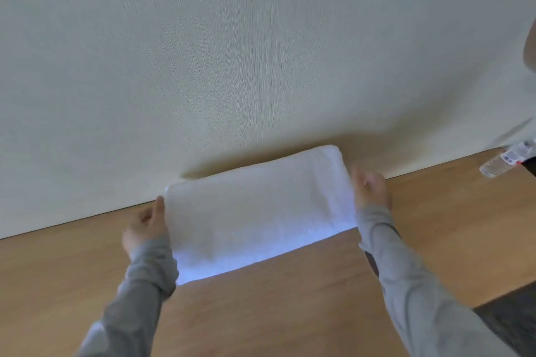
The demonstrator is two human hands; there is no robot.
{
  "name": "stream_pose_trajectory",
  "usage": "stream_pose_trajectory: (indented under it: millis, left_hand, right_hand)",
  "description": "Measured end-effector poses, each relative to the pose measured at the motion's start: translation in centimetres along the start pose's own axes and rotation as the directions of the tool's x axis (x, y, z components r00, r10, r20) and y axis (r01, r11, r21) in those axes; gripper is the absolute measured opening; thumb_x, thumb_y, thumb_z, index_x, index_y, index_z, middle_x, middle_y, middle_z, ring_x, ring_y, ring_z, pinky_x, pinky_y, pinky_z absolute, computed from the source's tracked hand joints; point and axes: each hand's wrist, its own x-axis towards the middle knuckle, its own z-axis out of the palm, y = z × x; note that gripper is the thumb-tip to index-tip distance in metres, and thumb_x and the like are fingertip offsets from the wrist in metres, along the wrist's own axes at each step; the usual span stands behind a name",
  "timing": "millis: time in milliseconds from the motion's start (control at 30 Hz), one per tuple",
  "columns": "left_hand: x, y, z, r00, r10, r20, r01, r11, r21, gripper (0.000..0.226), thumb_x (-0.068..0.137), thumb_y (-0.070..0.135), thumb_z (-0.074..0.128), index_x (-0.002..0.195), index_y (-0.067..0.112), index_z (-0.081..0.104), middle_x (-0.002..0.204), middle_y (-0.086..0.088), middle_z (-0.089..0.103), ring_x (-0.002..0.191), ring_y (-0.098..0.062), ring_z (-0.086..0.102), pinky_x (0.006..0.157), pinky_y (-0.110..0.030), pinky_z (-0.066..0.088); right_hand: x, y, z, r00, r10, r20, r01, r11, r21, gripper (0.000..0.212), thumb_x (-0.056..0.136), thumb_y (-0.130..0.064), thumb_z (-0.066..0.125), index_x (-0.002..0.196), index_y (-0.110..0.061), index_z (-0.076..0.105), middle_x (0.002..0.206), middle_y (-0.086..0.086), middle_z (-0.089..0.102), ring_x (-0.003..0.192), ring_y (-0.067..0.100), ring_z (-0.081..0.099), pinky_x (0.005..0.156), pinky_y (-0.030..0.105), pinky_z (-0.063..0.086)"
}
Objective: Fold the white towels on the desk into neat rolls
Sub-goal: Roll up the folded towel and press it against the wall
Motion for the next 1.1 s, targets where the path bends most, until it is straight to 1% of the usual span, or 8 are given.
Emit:
stream_pose_trajectory:
  millis: [133,267,567,700,767,900,1000,1100]
  left_hand:
    - [2.1,3.7,2.2,0.986,0.022,0.166,-0.052,0.982,0.18,0.046,0.091,0.048,0.051,0.099,0.005,0.064,0.09,-0.018,0.061,0.093,-0.037,0.056,0.084,-0.036,0.042]
    - [2.2,3.5,3.3,0.999,-0.011,0.05,0.004,0.99,0.14,0.04,0.088,0.039,0.059,0.105,0.004,0.06,0.108,-0.022,0.061,0.109,-0.039,0.053,0.086,-0.035,0.04]
    - [2.6,2.1,3.6,0.977,0.205,-0.059,-0.202,0.978,0.055,0.02,0.09,0.026,0.058,0.082,0.009,0.051,0.093,-0.025,0.062,0.096,-0.039,0.052,0.08,-0.038,0.037]
    - [1.3,2.2,3.0,0.967,0.245,-0.073,-0.235,0.963,0.132,0.027,0.092,0.026,0.054,0.103,0.001,0.052,0.108,-0.023,0.055,0.108,-0.04,0.047,0.089,-0.042,0.035]
    - [-1.4,2.3,2.9,0.888,0.456,-0.058,-0.427,0.864,0.267,0.039,0.093,0.029,0.05,0.119,0.0,0.052,0.124,-0.023,0.053,0.115,-0.041,0.046,0.093,-0.047,0.035]
    - [-8.4,1.8,4.9,0.48,0.748,0.46,-0.86,0.296,0.416,0.059,0.091,0.042,0.027,0.133,0.008,0.051,0.14,-0.015,0.049,0.127,-0.034,0.047,0.101,-0.053,0.04]
    - [-8.9,0.4,5.9,0.443,0.596,0.67,-0.884,0.167,0.436,0.067,0.092,0.053,0.002,0.147,0.02,0.02,0.156,-0.002,0.019,0.143,-0.024,0.014,0.117,-0.046,0.011]
    - [-7.1,-0.6,5.6,0.394,0.599,0.697,-0.898,0.092,0.43,0.066,0.092,0.052,0.012,0.146,0.019,0.03,0.153,0.001,0.027,0.14,-0.021,0.026,0.113,-0.044,0.015]
  right_hand:
    - [2.8,-3.4,2.5,0.972,-0.108,0.209,0.169,0.94,-0.297,0.044,0.089,-0.046,0.048,0.064,-0.01,0.044,0.064,0.008,0.038,0.067,0.022,0.037,0.056,0.031,0.029]
    - [4.5,-4.0,4.4,0.964,-0.036,0.263,0.137,0.915,-0.379,0.044,0.09,-0.037,0.054,0.111,0.001,0.055,0.11,0.018,0.058,0.102,0.033,0.055,0.082,0.036,0.044]
    - [5.7,-2.0,4.8,0.956,-0.209,0.208,0.277,0.878,-0.392,0.02,0.09,-0.025,0.056,0.09,-0.005,0.054,0.092,0.015,0.058,0.089,0.031,0.054,0.069,0.029,0.035]
    - [3.6,-2.7,4.5,0.922,-0.32,0.219,0.386,0.701,-0.599,0.038,0.095,-0.032,0.046,0.122,-0.005,0.048,0.128,0.015,0.048,0.121,0.032,0.042,0.09,0.04,0.036]
    - [0.5,-2.6,4.4,0.799,-0.528,0.286,0.58,0.554,-0.597,0.045,0.097,-0.032,0.036,0.134,-0.006,0.042,0.142,0.013,0.041,0.13,0.031,0.036,0.103,0.043,0.029]
    - [-7.4,-0.3,5.5,0.385,-0.623,0.681,0.911,0.139,-0.388,0.052,0.093,-0.031,0.025,0.137,-0.012,0.045,0.147,0.005,0.04,0.137,0.024,0.035,0.108,0.051,0.032]
    - [-7.1,1.7,5.0,0.449,-0.435,0.781,0.88,0.064,-0.47,0.058,0.095,-0.045,0.012,0.149,-0.022,0.008,0.156,-0.007,-0.004,0.144,0.014,-0.007,0.118,0.045,0.006]
    - [-3.0,3.1,2.5,0.583,-0.375,0.721,0.803,0.134,-0.58,0.064,0.091,-0.055,0.0,0.146,-0.024,-0.013,0.15,-0.014,-0.022,0.137,0.003,-0.025,0.115,0.034,-0.016]
